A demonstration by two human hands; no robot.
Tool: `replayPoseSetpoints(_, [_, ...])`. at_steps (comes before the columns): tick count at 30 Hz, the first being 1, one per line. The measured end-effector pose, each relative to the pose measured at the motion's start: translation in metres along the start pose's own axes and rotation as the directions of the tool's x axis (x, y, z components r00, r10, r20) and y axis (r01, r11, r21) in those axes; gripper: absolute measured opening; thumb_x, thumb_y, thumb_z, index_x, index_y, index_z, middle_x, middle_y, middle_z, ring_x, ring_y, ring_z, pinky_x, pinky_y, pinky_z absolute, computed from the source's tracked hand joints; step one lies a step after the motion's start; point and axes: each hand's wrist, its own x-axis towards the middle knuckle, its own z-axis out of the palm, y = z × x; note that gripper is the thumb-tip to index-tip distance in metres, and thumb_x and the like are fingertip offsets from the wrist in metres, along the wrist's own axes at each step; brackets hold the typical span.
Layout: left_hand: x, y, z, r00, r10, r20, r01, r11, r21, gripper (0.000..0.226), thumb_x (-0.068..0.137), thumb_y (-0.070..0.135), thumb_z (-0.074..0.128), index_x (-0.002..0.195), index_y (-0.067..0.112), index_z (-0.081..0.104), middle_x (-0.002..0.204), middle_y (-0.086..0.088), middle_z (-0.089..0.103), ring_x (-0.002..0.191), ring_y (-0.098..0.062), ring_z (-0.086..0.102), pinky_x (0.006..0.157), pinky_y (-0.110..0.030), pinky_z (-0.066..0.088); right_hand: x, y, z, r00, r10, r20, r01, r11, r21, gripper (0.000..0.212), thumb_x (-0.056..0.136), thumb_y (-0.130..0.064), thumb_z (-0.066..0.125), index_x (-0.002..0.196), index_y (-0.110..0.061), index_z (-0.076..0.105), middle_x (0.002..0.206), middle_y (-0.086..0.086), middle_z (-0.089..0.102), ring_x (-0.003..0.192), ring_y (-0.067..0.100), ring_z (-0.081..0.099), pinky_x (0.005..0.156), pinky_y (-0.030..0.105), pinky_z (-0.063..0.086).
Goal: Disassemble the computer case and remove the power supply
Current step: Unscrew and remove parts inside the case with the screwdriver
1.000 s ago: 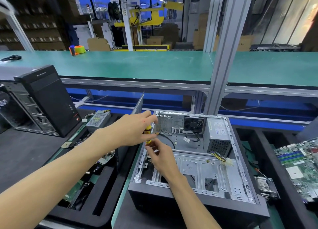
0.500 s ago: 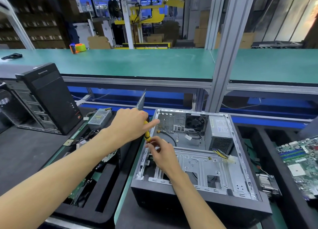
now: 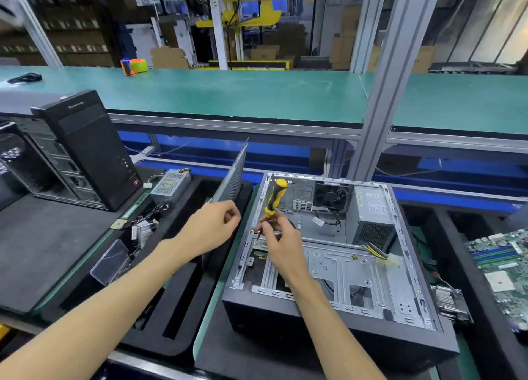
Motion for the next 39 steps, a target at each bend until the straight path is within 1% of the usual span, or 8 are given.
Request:
replayPoseSetpoints(4, [-0.006, -0.003, 0.02, 0.994, 0.095, 0.055, -0.093, 0.995, -0.038, 0.005, 0.089, 0.02, 0.068, 0.091, 0.025, 0.069, 0.079, 0.013, 0.061, 0.07, -0.002, 0.058, 0.071, -0.03, 0.053, 0.0, -0.001, 0.0, 0.998, 0.027, -0.052, -0.026, 0.999, 0.023, 0.01, 0.103, -0.022, 0.052, 0.102, -0.026, 0.06, 0.089, -0.015, 0.075, 0.082, 0.009, 0.068, 0.069, 0.018, 0.049])
replayPoseSetpoints(11, [-0.002, 0.002, 0.055, 0.963, 0.256, 0.085, -0.27, 0.915, 0.3, 0.017, 0.094, 0.028, 0.057, 0.108, 0.024, 0.066, 0.1, 0.008, 0.051, 0.096, -0.013, 0.054, 0.064, -0.031, 0.044, -0.001, -0.001, -0.004, 0.989, 0.069, -0.13, -0.065, 0.997, 0.034, 0.012, 0.102, -0.021, 0.051, 0.1, -0.03, 0.058, 0.087, -0.013, 0.074, 0.078, 0.014, 0.067, 0.067, 0.023, 0.051])
replayPoseSetpoints(16, [0.005, 0.011, 0.062, 0.965, 0.244, 0.093, -0.258, 0.84, 0.478, 0.019, 0.096, 0.026, 0.052, 0.108, 0.016, 0.062, 0.101, 0.002, 0.051, 0.096, -0.018, 0.054, 0.06, -0.033, 0.043, -0.001, 0.001, -0.005, 0.991, 0.068, -0.115, -0.068, 0.998, 0.002, 0.011, 0.103, -0.02, 0.05, 0.1, -0.028, 0.058, 0.086, -0.014, 0.073, 0.082, 0.003, 0.067, 0.066, 0.011, 0.047])
replayPoseSetpoints(25, [0.003, 0.01, 0.063, 0.94, 0.307, 0.147, -0.333, 0.738, 0.586, 0.027, 0.099, 0.03, 0.046, 0.121, 0.017, 0.053, 0.109, 0.001, 0.055, 0.097, -0.018, 0.057, 0.06, -0.031, 0.043, 0.0, 0.0, -0.006, 0.989, 0.088, -0.117, -0.089, 0.996, -0.005, 0.013, 0.103, -0.021, 0.05, 0.1, -0.03, 0.058, 0.087, -0.016, 0.072, 0.085, 0.0, 0.068, 0.068, 0.008, 0.046])
replayPoseSetpoints(28, [0.003, 0.008, 0.061, 0.955, 0.278, 0.098, -0.292, 0.844, 0.449, 0.02, 0.098, 0.029, 0.045, 0.114, 0.021, 0.054, 0.104, 0.004, 0.057, 0.091, -0.017, 0.059, 0.062, -0.033, 0.046, -0.001, 0.001, -0.006, 0.989, 0.094, -0.116, -0.093, 0.996, 0.011, 0.012, 0.102, -0.022, 0.05, 0.099, -0.031, 0.057, 0.089, -0.014, 0.073, 0.081, 0.007, 0.069, 0.068, 0.018, 0.054])
replayPoseSetpoints(31, [0.005, 0.001, 0.049, 0.996, 0.088, 0.009, -0.088, 0.996, 0.019, 0.017, 0.097, 0.018, 0.045, 0.102, 0.028, 0.059, 0.083, 0.011, 0.065, 0.071, -0.012, 0.06, 0.066, -0.035, 0.051, 0.0, 0.003, -0.004, 0.991, 0.119, -0.063, -0.118, 0.993, 0.018, 0.011, 0.102, -0.025, 0.05, 0.099, -0.03, 0.058, 0.09, -0.015, 0.074, 0.08, 0.021, 0.069, 0.073, 0.047, 0.06])
replayPoseSetpoints(33, [0.007, -0.006, 0.037, 1.0, 0.017, 0.01, -0.015, 0.989, -0.145, 0.024, 0.097, 0.01, 0.045, 0.101, 0.024, 0.065, 0.079, 0.01, 0.069, 0.072, -0.013, 0.065, 0.073, -0.039, 0.056, 0.001, 0.005, 0.0, 0.995, 0.104, -0.014, -0.104, 0.995, -0.011, 0.011, 0.101, -0.027, 0.049, 0.098, -0.031, 0.059, 0.09, -0.017, 0.073, 0.083, 0.015, 0.07, 0.076, 0.049, 0.059])
replayPoseSetpoints(39, [0.005, 0.002, 0.019, 0.999, 0.032, -0.022, -0.037, 0.971, -0.234, 0.022, 0.099, 0.008, 0.049, 0.108, 0.018, 0.067, 0.088, 0.006, 0.072, 0.082, -0.009, 0.068, 0.085, -0.039, 0.056, 0.002, 0.008, 0.003, 0.996, 0.055, 0.072, -0.049, 0.996, -0.077, 0.012, 0.103, -0.027, 0.049, 0.1, -0.033, 0.059, 0.089, -0.017, 0.072, 0.088, 0.01, 0.071, 0.08, 0.045, 0.059])
